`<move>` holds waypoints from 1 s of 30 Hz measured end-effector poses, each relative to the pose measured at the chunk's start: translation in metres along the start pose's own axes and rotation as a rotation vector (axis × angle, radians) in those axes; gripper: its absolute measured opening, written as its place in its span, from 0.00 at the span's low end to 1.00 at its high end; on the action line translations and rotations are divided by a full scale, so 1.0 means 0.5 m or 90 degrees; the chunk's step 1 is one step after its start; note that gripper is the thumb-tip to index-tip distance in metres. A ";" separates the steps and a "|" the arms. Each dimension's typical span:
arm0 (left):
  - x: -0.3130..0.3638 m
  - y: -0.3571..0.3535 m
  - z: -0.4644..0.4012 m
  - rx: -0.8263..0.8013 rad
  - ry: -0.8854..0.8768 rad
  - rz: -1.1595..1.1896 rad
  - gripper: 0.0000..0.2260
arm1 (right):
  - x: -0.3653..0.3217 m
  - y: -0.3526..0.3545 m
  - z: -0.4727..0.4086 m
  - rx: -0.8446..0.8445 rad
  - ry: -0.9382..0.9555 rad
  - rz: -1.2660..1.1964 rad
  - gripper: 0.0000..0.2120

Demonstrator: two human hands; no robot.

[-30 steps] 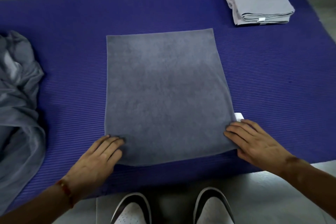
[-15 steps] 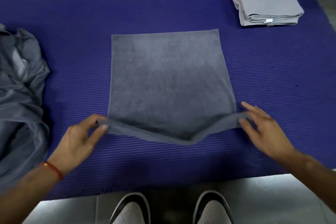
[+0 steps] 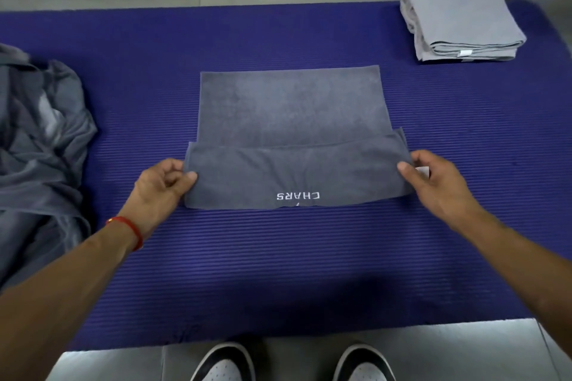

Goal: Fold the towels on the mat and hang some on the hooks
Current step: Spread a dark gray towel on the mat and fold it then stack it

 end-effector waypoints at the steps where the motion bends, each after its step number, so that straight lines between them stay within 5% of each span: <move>1: 0.003 -0.002 -0.002 0.011 -0.019 0.010 0.02 | -0.007 0.003 0.001 0.015 0.027 0.003 0.07; 12: 0.067 -0.002 0.044 -0.005 -0.144 -0.141 0.07 | 0.000 0.019 0.034 0.027 0.047 0.064 0.07; 20: -0.031 -0.014 0.200 -0.017 -0.078 -0.122 0.04 | 0.103 0.000 0.165 -0.039 -0.044 0.055 0.03; 26: -0.044 -0.013 0.102 -0.069 0.070 -0.076 0.05 | 0.063 -0.002 0.100 -0.107 -0.124 0.004 0.03; 30: -0.032 -0.004 0.055 -0.032 0.074 -0.060 0.06 | 0.039 -0.002 0.069 -0.041 -0.081 0.112 0.10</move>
Point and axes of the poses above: each hand's wrist, its own z-axis away from the middle knuckle, its own y-axis out of the back of the hand, x = y × z, the point moved 4 cm from there along -z, towards the middle knuckle, and after that the axes turned 7 degrees about -y, right-handed, at the moved point
